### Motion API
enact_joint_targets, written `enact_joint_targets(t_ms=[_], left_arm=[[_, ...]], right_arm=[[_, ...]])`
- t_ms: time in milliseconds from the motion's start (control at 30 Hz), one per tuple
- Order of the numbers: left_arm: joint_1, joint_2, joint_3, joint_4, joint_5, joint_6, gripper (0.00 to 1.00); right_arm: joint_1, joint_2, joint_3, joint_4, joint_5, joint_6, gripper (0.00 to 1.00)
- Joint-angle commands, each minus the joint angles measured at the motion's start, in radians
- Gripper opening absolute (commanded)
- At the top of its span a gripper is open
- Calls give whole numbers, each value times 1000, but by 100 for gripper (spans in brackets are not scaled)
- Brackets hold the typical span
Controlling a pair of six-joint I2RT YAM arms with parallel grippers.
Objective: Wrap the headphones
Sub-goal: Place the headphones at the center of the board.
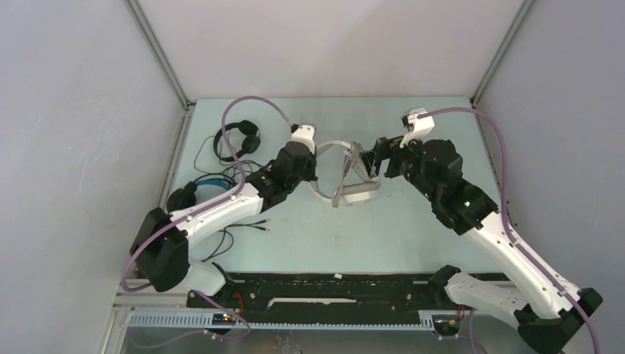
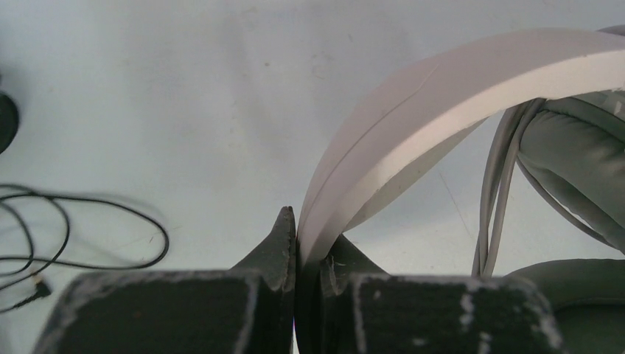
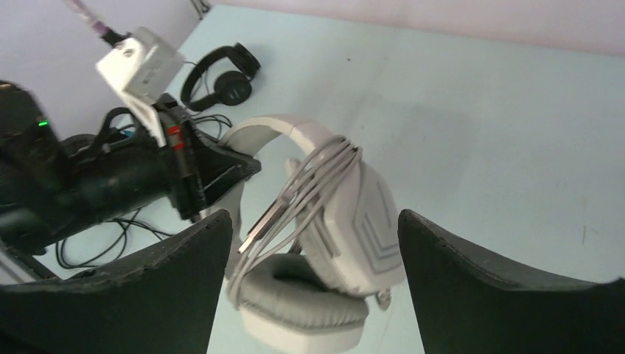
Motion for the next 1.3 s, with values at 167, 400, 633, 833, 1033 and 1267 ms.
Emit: enact_joint_targets(t_ms=[167,400,633,833,1033,1267], left_arm=[[0,95,126,195,182,75,0],[1,227,203,168,252,112,0],[3,363,290,130,269,130,0],[5,495,397,109,340,101,0],[5,568,430,110,354,77,0],[5,622,479,47,349,91,1]], right_arm=[[-312,96,32,6,-393,55,83],[-394,201,48,9,-617,-10,77],[-394,259,55,-99,-519,29,72],[-421,199,-54,-48,-390,75,73],[-494,219,-121,7,-408,114,62],[-497,301,-151,83,-472,153,57]])
